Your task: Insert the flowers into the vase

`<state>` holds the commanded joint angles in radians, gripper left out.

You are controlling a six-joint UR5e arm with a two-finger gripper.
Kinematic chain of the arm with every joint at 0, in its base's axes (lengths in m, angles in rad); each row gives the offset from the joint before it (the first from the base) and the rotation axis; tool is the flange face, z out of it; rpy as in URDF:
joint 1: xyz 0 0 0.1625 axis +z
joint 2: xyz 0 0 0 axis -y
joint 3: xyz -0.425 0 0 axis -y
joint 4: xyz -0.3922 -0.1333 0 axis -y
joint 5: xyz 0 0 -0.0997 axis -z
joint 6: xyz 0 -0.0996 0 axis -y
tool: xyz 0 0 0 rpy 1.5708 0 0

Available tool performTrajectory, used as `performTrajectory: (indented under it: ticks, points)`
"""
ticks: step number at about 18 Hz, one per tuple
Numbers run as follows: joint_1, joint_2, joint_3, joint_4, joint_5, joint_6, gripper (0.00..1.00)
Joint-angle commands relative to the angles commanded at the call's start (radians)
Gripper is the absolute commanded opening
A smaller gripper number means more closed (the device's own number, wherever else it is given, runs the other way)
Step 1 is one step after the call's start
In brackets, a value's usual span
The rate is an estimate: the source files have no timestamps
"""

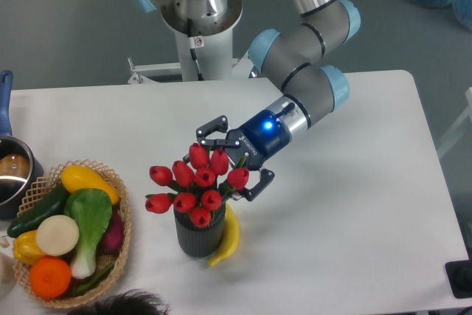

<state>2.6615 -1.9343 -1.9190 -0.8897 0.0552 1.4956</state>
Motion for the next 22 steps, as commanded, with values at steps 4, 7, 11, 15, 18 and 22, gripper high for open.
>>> performTrajectory:
  ticks: [4,7,11,15,18,22]
  points:
    - [-0.002,0.0,-0.003,0.002,0.0,0.006,1.0]
    - [-0.006,-0.017,-0.002,0.002,-0.002,0.011,1.0]
    - [-0.008,-0.04,0.009,0.002,0.0,0.012,1.0]
    - [-0.005,-0.049,0.012,0.002,0.0,0.034,1.0]
    - [0.037,-0.035,0.015,0.003,0.04,0.035,1.0]
    - [0.096,0.049,-0.021,0.003,0.21,0.032,1.0]
